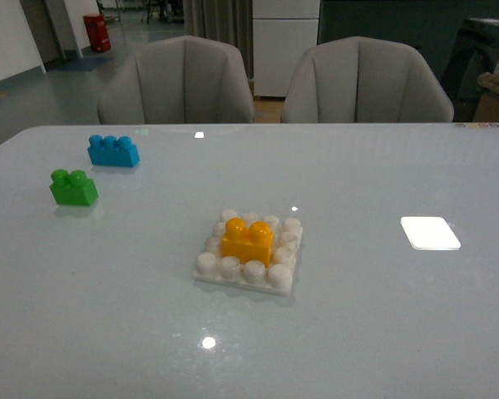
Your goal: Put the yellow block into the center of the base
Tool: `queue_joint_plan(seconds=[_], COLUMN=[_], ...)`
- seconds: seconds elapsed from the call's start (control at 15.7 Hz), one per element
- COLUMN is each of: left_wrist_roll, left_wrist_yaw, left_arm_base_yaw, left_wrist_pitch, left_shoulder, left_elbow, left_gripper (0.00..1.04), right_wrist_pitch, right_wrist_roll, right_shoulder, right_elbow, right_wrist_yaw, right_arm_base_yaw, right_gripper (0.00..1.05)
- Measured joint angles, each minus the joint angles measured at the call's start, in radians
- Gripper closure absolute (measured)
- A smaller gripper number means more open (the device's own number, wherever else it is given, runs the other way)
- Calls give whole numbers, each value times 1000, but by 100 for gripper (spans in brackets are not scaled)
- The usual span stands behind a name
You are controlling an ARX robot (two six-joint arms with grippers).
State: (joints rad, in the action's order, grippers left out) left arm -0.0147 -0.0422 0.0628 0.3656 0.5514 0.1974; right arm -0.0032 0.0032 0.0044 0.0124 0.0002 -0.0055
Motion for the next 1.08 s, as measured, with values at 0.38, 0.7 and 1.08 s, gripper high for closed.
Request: queue_joint_plan(seconds=[0.38,0.7,1.08], left_wrist_roll=[1,1,1], left_wrist_yaw=[43,42,42], left_arm_base_yaw=[-62,-62,-62], left_wrist_pitch=[-51,-107,-163], left_shoulder=[-146,-244,-354], left_elbow=[-113,-148,-187], left_gripper=[103,103,103], right_wrist_pitch=[0,0,0], right_wrist_roll=[0,0,0], right_shoulder=[0,0,0], right_elbow=[0,0,0], right_wrist_yaw=[0,0,0], right_arm_base_yaw=[0,0,0], right_gripper=[6,6,6])
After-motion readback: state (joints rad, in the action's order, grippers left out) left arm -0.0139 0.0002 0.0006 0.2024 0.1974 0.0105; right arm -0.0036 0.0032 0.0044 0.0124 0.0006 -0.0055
